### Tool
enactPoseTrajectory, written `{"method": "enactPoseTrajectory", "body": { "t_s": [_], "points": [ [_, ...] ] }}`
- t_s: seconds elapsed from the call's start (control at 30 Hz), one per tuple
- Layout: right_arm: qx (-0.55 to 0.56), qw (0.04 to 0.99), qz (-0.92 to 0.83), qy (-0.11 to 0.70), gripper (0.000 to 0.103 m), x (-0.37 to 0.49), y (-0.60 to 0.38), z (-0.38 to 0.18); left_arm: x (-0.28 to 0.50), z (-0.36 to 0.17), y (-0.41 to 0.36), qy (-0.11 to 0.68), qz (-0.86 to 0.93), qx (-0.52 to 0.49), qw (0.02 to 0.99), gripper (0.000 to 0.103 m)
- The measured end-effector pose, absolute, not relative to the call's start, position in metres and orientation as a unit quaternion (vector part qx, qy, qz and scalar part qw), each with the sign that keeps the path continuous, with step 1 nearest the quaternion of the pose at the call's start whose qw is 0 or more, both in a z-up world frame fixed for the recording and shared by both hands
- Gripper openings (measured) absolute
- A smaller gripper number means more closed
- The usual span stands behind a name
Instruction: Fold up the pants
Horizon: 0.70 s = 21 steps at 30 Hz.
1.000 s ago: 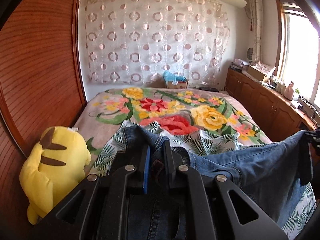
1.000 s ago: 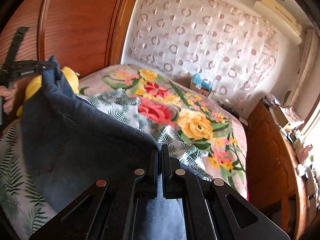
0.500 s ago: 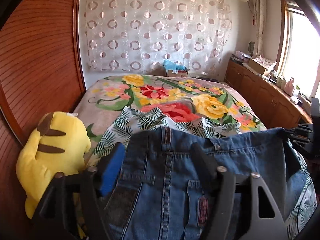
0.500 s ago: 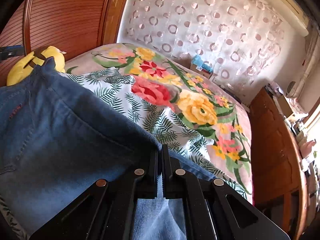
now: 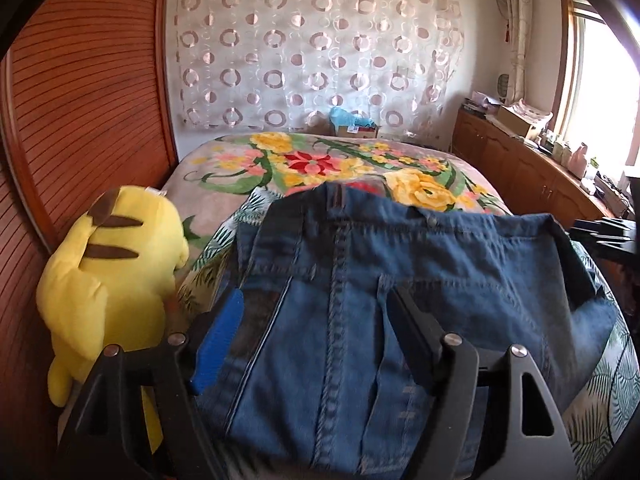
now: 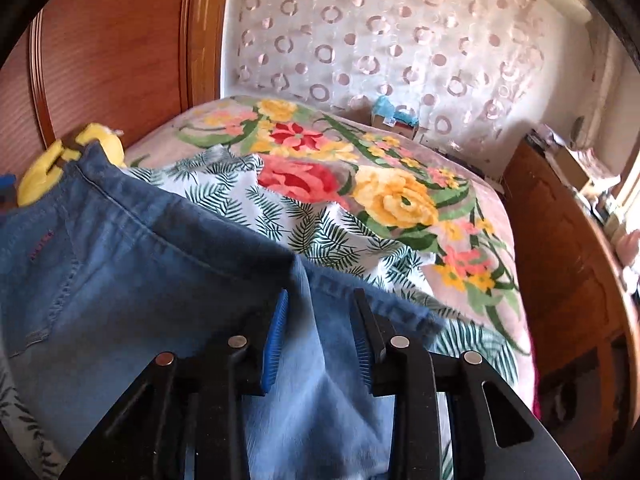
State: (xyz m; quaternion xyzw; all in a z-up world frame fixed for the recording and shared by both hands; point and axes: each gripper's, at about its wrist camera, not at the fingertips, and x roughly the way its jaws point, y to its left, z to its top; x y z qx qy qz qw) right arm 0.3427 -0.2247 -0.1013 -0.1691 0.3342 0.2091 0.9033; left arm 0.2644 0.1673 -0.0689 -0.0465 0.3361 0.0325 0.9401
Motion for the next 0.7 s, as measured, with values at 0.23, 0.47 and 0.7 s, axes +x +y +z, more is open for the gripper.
{"method": "enactPoseTrajectory", "body": {
  "t_s": [0.23, 0.47, 0.7],
  "points": [
    [-0.145, 0.893, 0.234, 0.355, 0.035, 0.298, -0.248, -0.112, 0.253, -0.086, 0.186, 0.36, 0.065, -0.038, 0.93, 0.064],
    [-0.133, 0.887, 0.246, 0.368, 0.049, 0.297, -0.255, -0.12, 0.253, -0.102, 0.186, 0.378, 0.071, -0.032, 0.923, 0.064],
    [-0.218, 0.87, 0.214, 0.387, 0.05, 0.302, -0.238, -0.142, 0.256, -0.11, 0.192, 0.389, 0.083, -0.034, 0.917, 0.063]
  ]
}}
